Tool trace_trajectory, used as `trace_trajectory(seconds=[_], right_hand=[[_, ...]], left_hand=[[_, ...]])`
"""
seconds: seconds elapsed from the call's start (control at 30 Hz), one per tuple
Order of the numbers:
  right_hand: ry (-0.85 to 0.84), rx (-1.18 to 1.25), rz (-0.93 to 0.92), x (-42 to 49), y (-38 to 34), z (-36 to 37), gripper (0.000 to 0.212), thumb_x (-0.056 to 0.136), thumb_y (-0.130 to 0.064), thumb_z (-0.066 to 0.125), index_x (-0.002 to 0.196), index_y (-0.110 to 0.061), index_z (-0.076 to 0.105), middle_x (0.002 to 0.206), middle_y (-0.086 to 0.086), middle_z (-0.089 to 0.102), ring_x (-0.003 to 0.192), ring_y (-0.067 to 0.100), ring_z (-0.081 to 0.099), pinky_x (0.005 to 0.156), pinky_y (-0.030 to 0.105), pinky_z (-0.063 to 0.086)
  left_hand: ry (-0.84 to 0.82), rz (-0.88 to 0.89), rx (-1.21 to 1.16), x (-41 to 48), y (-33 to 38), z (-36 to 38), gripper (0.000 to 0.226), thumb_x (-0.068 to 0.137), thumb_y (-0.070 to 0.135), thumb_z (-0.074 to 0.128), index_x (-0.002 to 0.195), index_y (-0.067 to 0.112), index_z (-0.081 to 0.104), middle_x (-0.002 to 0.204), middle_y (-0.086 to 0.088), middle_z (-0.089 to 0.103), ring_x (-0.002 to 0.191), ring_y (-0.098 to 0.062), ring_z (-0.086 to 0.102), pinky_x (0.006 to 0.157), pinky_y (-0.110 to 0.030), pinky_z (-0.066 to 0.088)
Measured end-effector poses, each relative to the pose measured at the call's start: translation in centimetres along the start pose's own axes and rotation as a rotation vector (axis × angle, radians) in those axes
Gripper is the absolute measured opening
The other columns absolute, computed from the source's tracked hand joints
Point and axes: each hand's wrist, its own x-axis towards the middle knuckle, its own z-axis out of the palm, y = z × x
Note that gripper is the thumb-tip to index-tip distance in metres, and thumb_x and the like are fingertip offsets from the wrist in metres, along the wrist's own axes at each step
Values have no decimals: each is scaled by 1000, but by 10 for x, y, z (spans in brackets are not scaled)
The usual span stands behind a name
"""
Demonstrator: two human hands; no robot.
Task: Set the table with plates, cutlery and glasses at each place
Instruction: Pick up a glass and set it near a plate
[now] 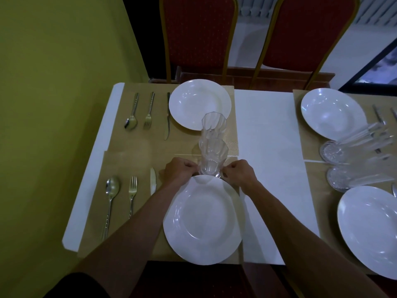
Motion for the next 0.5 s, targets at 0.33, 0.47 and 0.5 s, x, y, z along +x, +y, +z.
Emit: trace_trajectory(seconds=[0.33, 0.47, 0.5], right_hand=[[16, -23, -1, 3, 2, 0, 28, 84, -22, 63, 75, 3, 73, 75, 18, 70, 66, 20, 56, 63, 32, 46], [10, -25, 4, 1, 1, -1, 28, 85, -21, 63, 76, 2, 73, 77, 17, 71, 66, 19, 57, 62, 31, 46], [7, -22, 3, 0, 1, -1, 28, 85, -21, 63, 76, 3, 73, 77, 18, 71, 66, 19, 57, 62, 31, 46]], left_hand=[[-13, -4, 41, -4, -1, 0, 26, 73, 41, 73, 53, 56, 67, 68, 27, 70, 84, -6, 68, 96, -42, 50], [-34, 17, 45, -6, -2, 0, 23, 74, 42, 72, 59, 59, 67, 71, 28, 70, 87, -6, 67, 97, -44, 49], [-38, 19, 45, -6, -2, 0, 22, 74, 42, 73, 60, 58, 68, 72, 27, 71, 87, -7, 67, 98, -44, 49]])
